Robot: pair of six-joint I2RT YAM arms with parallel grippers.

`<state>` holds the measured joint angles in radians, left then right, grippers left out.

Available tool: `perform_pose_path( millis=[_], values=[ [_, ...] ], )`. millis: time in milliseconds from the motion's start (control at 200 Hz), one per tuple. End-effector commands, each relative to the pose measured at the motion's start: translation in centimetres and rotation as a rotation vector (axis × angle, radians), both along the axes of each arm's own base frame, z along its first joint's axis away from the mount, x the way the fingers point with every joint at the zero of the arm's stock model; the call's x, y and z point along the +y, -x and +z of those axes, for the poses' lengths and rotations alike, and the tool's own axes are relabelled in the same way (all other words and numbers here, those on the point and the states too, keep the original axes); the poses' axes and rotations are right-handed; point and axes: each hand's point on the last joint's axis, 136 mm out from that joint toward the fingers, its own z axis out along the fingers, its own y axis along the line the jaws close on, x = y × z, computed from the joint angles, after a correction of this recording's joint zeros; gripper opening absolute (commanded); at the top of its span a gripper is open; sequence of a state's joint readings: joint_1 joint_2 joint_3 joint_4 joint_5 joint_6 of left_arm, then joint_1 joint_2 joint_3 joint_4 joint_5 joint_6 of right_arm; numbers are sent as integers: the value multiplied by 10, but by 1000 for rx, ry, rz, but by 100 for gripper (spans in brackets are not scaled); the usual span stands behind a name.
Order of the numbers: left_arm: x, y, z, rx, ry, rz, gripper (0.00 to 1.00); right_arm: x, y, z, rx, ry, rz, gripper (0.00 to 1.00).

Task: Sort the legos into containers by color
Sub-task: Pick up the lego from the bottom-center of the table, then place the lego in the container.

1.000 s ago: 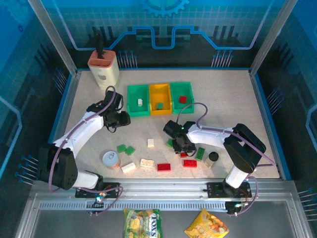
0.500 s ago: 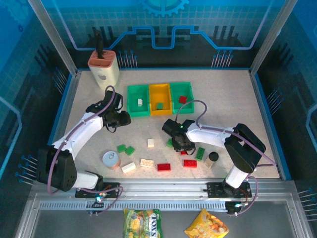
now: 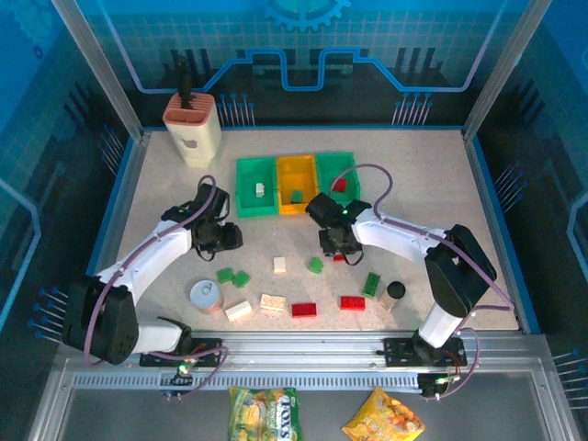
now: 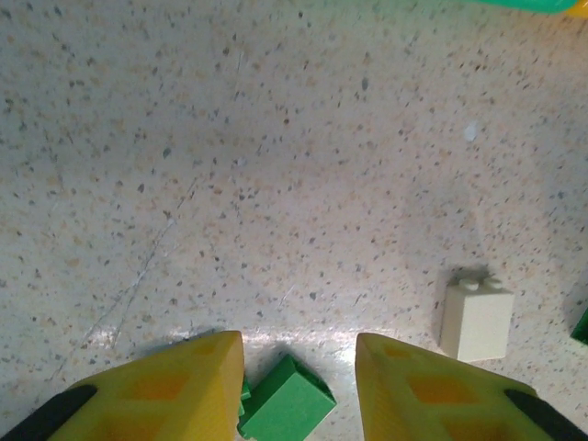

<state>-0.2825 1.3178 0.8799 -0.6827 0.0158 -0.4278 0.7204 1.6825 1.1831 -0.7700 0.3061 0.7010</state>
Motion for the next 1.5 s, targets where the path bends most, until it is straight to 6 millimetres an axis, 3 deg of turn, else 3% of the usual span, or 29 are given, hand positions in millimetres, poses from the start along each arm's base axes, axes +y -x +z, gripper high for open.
perform_pose_path(
  millis=[0,395,710,1026,1431,1486,1496],
  values=[
    [-2,17,-6,39,8,10,38,-3,-21,13,-22,-3,19,32],
    [-10,38,-19,81,11,16,39,-3,-95,46,-91,-59,26,33],
    [-12,49,-22,95,4,14,39,-6,-159,53,-116,-120,17,33],
    [-12,50,-22,99,-3,20,39,-6,-207,40,-115,-204,6,33],
    [-10,53,-25,110,-16,26,40,0,-243,14,-96,-321,-9,34],
    [-10,53,-25,108,-21,24,39,2,-246,18,-103,-328,-4,35],
    [-9,53,-25,109,-24,24,39,2,-246,8,-87,-321,-5,35]
  ],
)
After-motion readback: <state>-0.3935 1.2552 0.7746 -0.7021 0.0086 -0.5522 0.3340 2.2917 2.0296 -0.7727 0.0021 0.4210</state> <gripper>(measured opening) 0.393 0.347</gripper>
